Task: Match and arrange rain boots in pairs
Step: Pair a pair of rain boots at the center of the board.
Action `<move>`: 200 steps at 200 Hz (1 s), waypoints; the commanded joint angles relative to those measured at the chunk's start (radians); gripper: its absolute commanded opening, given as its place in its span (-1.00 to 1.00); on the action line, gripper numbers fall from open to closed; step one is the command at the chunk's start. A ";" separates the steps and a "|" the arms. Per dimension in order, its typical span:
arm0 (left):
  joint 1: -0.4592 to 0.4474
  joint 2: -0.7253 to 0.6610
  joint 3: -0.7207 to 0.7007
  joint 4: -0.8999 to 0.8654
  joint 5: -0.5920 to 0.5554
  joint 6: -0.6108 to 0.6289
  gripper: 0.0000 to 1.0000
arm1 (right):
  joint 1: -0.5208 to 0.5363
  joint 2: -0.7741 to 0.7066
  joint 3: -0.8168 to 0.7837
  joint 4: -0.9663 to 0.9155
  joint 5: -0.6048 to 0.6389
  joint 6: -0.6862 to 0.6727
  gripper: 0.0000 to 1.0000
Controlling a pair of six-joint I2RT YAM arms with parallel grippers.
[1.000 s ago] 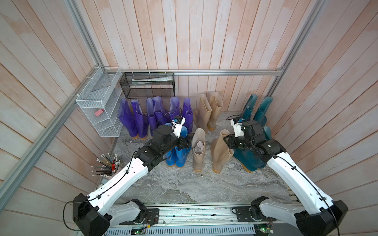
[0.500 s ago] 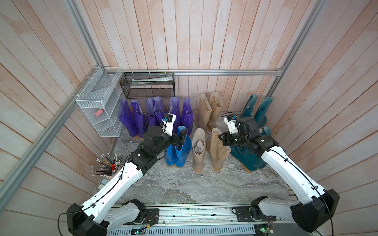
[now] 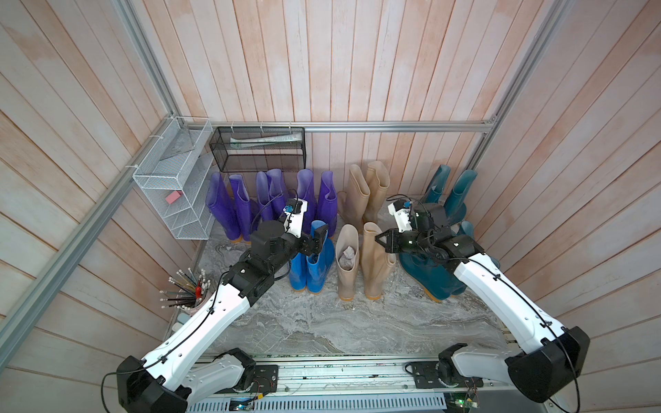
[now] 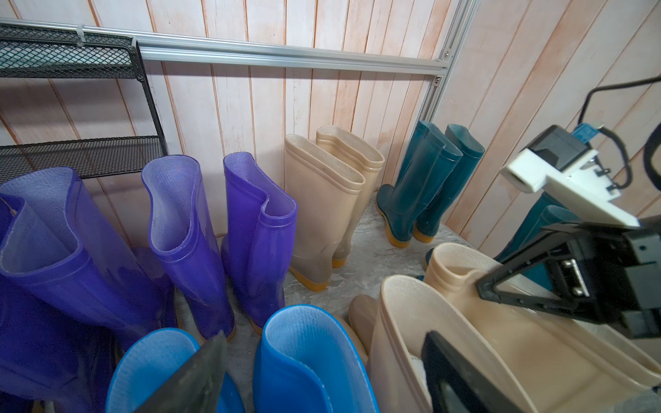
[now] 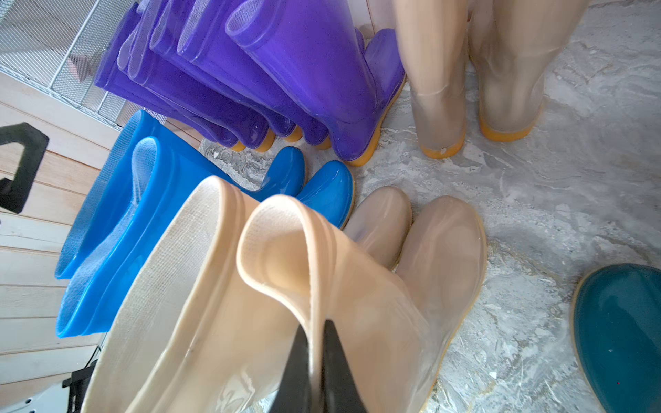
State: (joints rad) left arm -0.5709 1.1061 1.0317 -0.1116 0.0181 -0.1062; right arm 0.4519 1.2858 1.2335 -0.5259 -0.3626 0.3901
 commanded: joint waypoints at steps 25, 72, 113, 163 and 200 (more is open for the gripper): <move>0.004 -0.023 -0.014 0.020 -0.006 -0.004 0.76 | -0.002 -0.023 -0.040 0.100 -0.062 0.035 -1.00; 0.004 -0.019 -0.015 0.021 -0.002 -0.007 0.76 | -0.006 -0.106 -0.087 0.152 -0.035 0.111 -1.00; 0.005 -0.015 -0.015 0.019 -0.006 -0.007 0.76 | -0.014 -0.130 -0.104 0.174 -0.040 0.168 -0.78; 0.006 -0.016 -0.018 0.020 -0.006 -0.007 0.76 | -0.015 -0.153 -0.144 0.130 -0.008 0.124 -0.57; 0.005 -0.017 -0.016 0.017 -0.007 -0.006 0.76 | -0.014 -0.151 -0.073 0.014 0.059 0.030 -0.41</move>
State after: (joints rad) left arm -0.5701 1.0973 1.0298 -0.1116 0.0181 -0.1089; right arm 0.4377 1.1446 1.0981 -0.4408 -0.3557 0.4976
